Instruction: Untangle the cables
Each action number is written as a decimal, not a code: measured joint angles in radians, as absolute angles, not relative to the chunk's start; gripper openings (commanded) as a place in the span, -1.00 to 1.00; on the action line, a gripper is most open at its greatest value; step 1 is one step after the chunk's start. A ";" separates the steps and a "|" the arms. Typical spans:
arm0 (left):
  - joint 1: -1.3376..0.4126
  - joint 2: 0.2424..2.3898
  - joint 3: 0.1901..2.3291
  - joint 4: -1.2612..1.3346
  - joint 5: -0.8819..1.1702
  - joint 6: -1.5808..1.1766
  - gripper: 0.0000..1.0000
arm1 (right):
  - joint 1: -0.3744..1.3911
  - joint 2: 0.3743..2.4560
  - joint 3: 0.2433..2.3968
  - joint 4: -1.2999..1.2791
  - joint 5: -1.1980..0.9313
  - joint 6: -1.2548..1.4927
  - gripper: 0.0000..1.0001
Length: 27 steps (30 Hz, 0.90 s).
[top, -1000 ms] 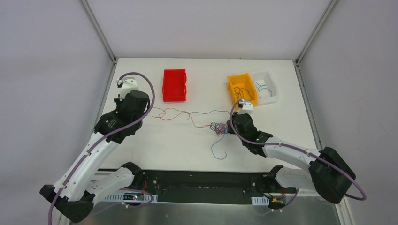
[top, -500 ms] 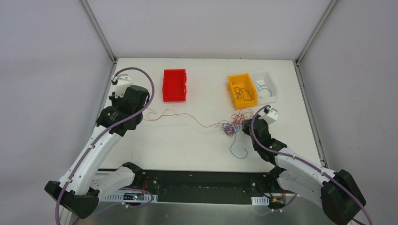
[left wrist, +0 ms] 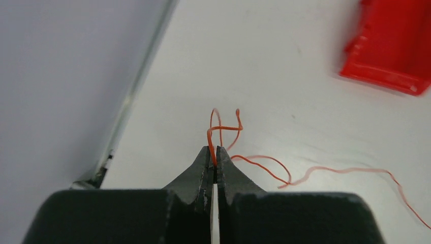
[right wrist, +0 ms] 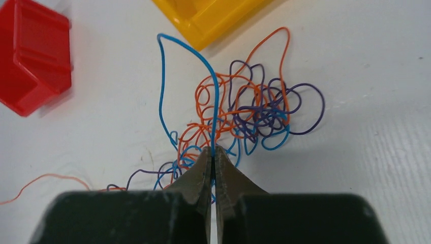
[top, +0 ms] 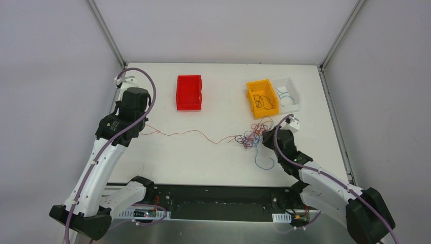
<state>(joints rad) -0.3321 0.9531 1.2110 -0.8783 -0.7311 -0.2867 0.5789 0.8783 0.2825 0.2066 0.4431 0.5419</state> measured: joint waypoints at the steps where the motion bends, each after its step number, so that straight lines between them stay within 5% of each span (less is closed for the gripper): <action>1: -0.332 0.952 1.205 -0.861 -0.662 -0.284 -1.00 | 0.582 0.896 0.285 0.216 0.411 0.529 -0.96; 8: -0.332 0.952 1.126 -0.765 -0.289 -0.297 -1.00 | 0.591 0.947 0.294 0.243 0.303 0.493 -0.97; 18: -0.336 1.053 1.083 -0.712 -0.033 -0.299 -0.87 | 0.592 0.991 0.300 0.276 0.269 0.488 -0.97; 21: -0.367 1.111 1.088 -0.706 0.010 -0.289 -0.43 | 0.593 0.994 0.305 0.286 0.261 0.488 -0.96; 22: -0.449 1.180 1.107 -0.693 0.030 -0.270 0.17 | 0.593 0.994 0.305 0.294 0.256 0.487 -0.95; 23: -0.454 1.184 1.109 -0.691 0.031 -0.268 0.38 | 0.593 0.994 0.305 0.294 0.256 0.487 -0.95; 27: -0.590 1.305 1.173 -0.682 0.014 -0.241 0.67 | 0.593 0.993 0.305 0.298 0.253 0.486 -0.94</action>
<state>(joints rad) -0.5896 1.3048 1.1732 -0.6823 0.0143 -0.2409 0.5934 0.9932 0.3046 0.2977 0.2527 0.4862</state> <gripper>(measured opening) 0.774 0.028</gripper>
